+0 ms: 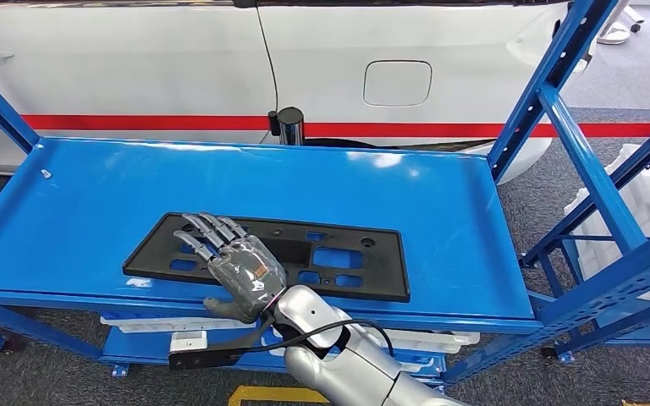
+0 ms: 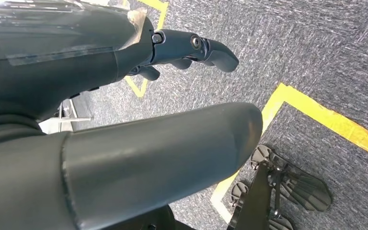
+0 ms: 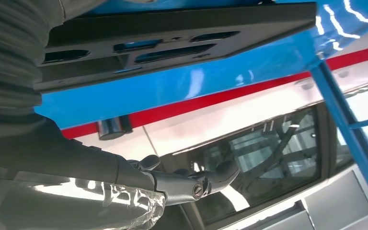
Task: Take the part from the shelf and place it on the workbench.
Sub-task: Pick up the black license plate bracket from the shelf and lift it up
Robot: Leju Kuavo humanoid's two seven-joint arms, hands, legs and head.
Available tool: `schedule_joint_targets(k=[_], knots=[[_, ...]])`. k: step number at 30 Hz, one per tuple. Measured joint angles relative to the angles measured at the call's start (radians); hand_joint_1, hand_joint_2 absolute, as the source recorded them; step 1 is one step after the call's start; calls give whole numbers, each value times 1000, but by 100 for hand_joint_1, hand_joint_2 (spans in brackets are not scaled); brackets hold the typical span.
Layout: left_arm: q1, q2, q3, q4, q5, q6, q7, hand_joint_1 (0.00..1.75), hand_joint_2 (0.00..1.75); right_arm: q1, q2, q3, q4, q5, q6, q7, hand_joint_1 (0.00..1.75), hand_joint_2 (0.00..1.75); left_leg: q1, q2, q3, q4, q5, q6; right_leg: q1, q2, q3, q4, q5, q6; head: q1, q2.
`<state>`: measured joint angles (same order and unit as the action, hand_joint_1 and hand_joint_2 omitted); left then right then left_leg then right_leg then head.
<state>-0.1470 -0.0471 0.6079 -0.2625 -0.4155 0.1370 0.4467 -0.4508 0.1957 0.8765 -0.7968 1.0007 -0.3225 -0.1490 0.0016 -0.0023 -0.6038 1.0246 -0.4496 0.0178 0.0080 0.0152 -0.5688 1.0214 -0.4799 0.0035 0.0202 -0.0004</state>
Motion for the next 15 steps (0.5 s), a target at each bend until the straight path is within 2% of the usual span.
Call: schedule_joint_targets(k=[10, 15], knots=[[0, 0, 13, 0, -14, 0, 0, 0, 0, 3, -11, 4, -18, 140, -11, 121, 0, 175, 0, 0, 0, 0, 0, 0, 0, 0, 0, 0, 0, 0, 0, 0], [0, 0, 15, 0, -16, 0, 0, 0, 0, 3, -12, 4, -18, 172, -12, 150, 0, 175, 0, 0, 0, 0, 0, 0, 0, 0, 0, 0, 0, 0, 0, 0]])
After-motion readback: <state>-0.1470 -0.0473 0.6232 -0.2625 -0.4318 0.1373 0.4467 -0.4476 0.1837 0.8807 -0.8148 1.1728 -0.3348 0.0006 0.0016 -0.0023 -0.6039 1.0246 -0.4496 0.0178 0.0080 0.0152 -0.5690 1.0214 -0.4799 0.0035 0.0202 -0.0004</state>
